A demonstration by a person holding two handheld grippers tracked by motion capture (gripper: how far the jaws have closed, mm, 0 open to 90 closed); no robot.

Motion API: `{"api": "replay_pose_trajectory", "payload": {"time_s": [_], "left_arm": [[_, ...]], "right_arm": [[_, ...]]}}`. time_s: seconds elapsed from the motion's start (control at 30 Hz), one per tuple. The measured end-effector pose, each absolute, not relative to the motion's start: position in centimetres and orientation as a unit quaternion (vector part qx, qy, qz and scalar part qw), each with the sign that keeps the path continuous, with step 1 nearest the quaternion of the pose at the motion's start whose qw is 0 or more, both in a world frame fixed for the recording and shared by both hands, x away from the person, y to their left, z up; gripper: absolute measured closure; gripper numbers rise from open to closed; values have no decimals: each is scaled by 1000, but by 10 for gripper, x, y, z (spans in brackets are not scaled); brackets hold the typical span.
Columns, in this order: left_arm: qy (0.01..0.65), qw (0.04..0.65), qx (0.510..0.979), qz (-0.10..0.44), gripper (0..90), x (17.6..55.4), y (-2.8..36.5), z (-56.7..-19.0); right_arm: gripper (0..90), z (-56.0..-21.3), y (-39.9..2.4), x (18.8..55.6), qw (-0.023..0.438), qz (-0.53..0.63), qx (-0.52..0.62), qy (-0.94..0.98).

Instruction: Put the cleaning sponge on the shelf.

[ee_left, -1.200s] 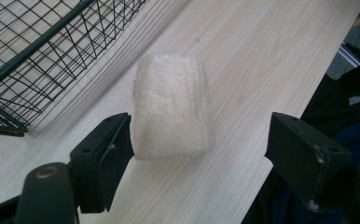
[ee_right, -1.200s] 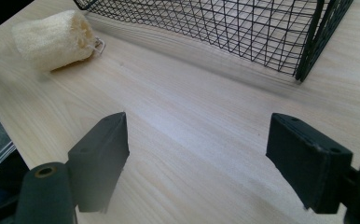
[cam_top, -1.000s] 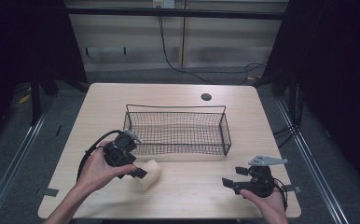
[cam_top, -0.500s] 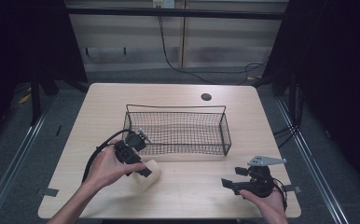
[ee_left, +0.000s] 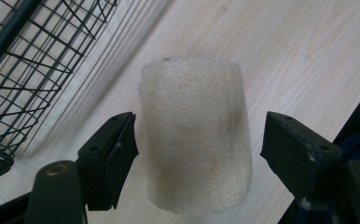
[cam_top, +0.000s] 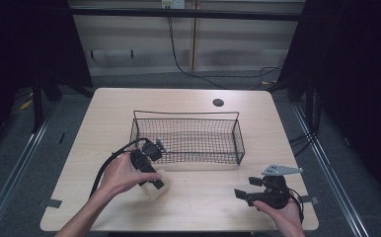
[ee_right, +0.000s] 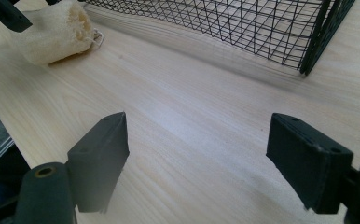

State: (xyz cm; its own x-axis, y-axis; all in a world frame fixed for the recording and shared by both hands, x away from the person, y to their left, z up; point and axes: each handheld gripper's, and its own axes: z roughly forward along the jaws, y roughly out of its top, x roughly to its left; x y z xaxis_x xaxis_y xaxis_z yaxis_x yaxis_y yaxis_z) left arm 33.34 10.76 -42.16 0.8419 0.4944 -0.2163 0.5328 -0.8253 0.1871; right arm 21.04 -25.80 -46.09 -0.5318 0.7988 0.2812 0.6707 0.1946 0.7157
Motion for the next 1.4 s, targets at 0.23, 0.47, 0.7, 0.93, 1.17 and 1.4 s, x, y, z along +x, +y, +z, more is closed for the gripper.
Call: {"api": "replay_pose_trajectory", "payload": {"time_s": [0.23, 0.47, 0.7, 0.93, 1.17, 1.4], "left_arm": [[274, 110, 952, -81, 270, 336, 104, -429], [267, 96, 955, -86, 274, 335, 97, -437], [261, 87, 957, -94, 264, 333, 93, -446], [259, 78, 958, -96, 255, 333, 90, -451], [259, 65, 959, -98, 270, 332, 87, -453], [260, 63, 960, -86, 277, 331, 90, -448]], "right_arm": [[205, -461, -258, 211, 79, 414, 479, 770], [204, -461, -258, 211, 78, 414, 479, 771], [204, -461, -258, 211, 76, 414, 478, 771], [205, -461, -258, 211, 75, 414, 479, 771], [207, -462, -258, 211, 74, 413, 477, 772], [208, -462, -258, 211, 74, 412, 480, 771]]}}
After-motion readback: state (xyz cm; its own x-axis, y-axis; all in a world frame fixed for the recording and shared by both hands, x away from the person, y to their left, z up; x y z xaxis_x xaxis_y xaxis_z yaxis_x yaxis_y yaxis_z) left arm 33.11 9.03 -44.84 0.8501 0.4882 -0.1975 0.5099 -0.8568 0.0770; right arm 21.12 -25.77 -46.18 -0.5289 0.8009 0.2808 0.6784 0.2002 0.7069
